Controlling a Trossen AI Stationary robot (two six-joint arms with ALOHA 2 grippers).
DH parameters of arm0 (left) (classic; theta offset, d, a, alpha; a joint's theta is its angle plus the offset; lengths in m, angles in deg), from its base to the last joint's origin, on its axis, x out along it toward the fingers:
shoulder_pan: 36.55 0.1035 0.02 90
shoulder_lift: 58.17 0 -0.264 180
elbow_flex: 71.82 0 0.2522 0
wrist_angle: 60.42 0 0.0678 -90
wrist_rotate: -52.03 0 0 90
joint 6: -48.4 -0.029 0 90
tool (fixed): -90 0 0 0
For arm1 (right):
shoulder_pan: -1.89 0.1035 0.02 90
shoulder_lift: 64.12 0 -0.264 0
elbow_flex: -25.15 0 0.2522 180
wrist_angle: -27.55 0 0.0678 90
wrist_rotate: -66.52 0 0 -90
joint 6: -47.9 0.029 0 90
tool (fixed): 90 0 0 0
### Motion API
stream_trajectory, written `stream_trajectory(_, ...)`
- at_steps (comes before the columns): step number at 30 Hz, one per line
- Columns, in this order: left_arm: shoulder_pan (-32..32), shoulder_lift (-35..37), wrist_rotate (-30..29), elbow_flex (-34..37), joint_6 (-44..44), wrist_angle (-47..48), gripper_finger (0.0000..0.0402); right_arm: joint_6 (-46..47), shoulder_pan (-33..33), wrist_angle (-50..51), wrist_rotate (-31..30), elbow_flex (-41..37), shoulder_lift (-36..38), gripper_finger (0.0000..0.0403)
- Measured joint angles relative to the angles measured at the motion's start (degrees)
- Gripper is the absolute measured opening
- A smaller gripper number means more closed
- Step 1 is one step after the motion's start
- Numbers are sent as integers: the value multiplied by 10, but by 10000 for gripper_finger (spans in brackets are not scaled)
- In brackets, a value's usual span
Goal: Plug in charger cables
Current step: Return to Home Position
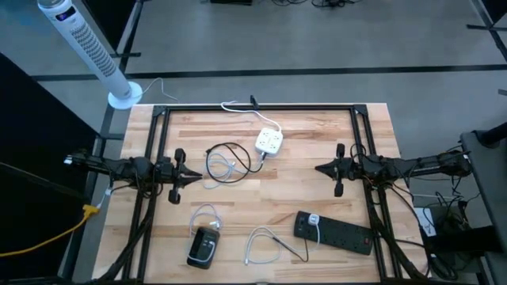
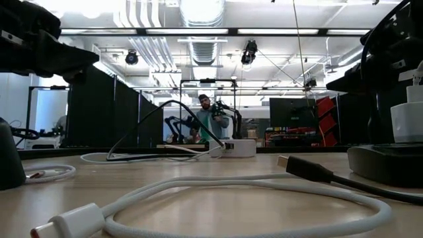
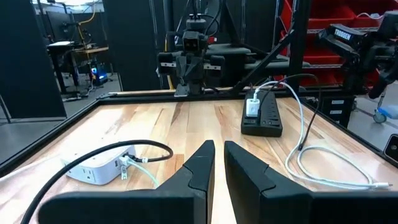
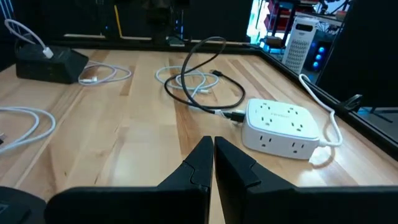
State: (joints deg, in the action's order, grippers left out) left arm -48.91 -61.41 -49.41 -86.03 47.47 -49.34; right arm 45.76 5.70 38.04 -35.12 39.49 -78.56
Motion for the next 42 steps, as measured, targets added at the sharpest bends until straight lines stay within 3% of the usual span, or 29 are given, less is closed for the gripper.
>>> stream_trajectory(6, 1, 32, 0, 0, 0, -8, 25, 1, 0, 3, 0, 0, 7, 0)
stream_trajectory(15, 2, 32, 0, 0, 0, 1, 25, 0, -2, 1, 0, 0, 146, 0)
stream_trajectory(21, 2, 32, 0, 0, 0, -2, 25, 0, -14, -84, 0, 0, 145, 0)
stream_trajectory(42, 2, 27, 0, 0, 0, 0, 25, 0, -17, -71, 0, 0, 144, 0)
